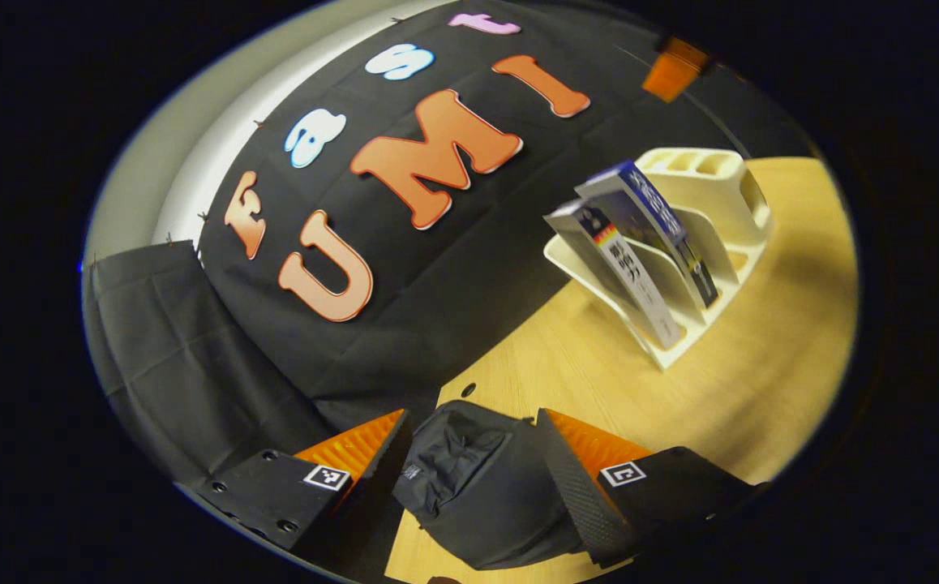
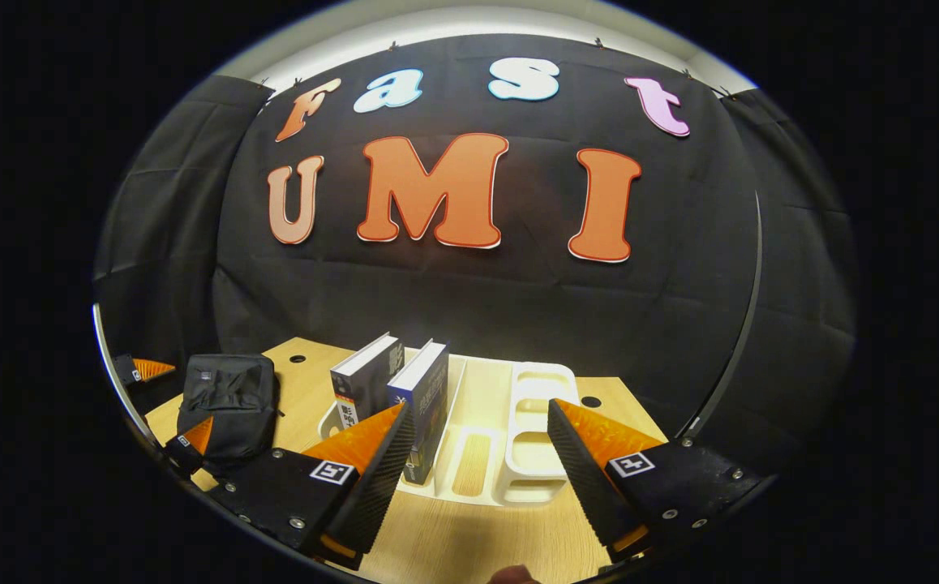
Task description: Open the schoolbag, grab two books from the bookshelf and put them into the schoolbag.
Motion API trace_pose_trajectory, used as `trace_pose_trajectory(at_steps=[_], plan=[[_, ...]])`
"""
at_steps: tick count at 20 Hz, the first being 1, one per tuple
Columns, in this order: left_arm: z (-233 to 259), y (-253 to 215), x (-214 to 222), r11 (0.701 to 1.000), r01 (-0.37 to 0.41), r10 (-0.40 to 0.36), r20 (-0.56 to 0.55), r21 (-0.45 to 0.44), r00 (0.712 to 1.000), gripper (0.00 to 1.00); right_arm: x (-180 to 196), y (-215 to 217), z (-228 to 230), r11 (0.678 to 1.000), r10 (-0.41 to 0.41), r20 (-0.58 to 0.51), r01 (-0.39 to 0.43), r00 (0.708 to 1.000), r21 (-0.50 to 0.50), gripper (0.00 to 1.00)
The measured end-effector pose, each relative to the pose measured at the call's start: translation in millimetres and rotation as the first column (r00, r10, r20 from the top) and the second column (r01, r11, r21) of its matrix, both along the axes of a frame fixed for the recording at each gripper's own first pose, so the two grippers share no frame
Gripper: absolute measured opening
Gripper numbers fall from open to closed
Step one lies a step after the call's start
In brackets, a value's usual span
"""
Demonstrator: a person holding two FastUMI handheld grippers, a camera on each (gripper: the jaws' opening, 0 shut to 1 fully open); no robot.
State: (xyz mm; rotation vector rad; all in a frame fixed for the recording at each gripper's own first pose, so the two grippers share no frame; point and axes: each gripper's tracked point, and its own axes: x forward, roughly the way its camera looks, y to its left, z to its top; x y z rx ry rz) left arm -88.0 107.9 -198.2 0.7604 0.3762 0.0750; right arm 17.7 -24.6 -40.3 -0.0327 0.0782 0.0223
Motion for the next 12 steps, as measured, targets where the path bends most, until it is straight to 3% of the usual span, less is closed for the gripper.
trace_pose_trajectory(at_steps=[4, 12], plan=[[-46.6, 14.9, -22.7, 0.994, 0.004, 0.006, -0.099, 0.106, 0.995, 0.96, 1.8, 0.6, 0.3, 1.0, 0.002, -0.002, -0.002, 1.0, -0.002, 0.98], [-115.1, 39.7, -47.6, 0.973, 0.01, 0.05, -0.252, 0.232, 0.966, 0.96, 4.3, 5.4, 0.7, 1.0, 0.025, -0.002, -0.025, 1.0, -0.004, 0.98]])
